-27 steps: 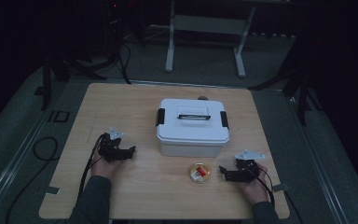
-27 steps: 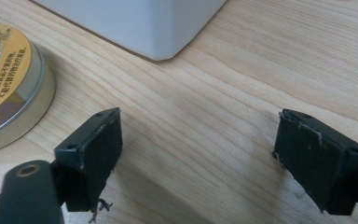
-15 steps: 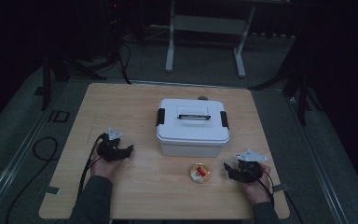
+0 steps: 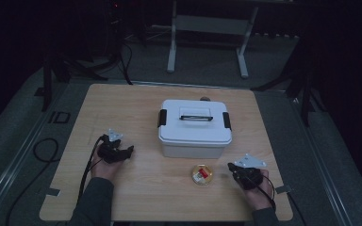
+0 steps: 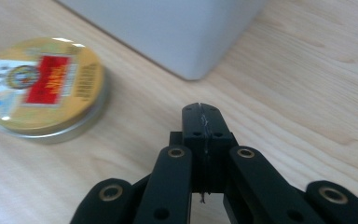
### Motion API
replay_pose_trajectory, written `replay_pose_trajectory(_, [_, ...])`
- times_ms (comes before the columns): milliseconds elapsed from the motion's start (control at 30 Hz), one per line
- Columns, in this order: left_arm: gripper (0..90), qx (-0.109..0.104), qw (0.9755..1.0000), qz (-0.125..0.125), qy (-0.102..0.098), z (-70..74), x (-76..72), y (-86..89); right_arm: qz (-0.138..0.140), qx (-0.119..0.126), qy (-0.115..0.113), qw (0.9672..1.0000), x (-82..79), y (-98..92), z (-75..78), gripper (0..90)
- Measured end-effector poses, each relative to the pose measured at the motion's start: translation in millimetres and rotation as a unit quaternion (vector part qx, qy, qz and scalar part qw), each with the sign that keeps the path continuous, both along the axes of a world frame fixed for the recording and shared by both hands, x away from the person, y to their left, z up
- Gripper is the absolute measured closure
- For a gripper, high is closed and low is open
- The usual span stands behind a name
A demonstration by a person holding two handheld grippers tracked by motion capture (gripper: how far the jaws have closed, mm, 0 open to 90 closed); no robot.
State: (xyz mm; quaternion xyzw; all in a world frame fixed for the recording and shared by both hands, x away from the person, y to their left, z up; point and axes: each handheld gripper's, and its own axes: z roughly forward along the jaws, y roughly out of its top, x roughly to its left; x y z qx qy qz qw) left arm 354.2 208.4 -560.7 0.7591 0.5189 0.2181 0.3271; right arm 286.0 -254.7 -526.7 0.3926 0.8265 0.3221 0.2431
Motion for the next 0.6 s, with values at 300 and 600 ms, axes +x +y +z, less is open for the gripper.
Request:
replay_pose_trajectory(300, [35.3, -0.001, 1.0, 0.001, -0.002, -0.5, -0.8, -0.1, 0.02, 0.0, 0.023, 0.9995, -7.0, 28.6, -7.0, 90.0])
replay_pose_trajectory(600, [40.0, -0.001, 1.0, -0.006, -0.002, 0.2, -1.6, -0.2, 0.038, -0.008, 0.037, 0.9986, -8.3, 41.9, -14.9, 89.9])
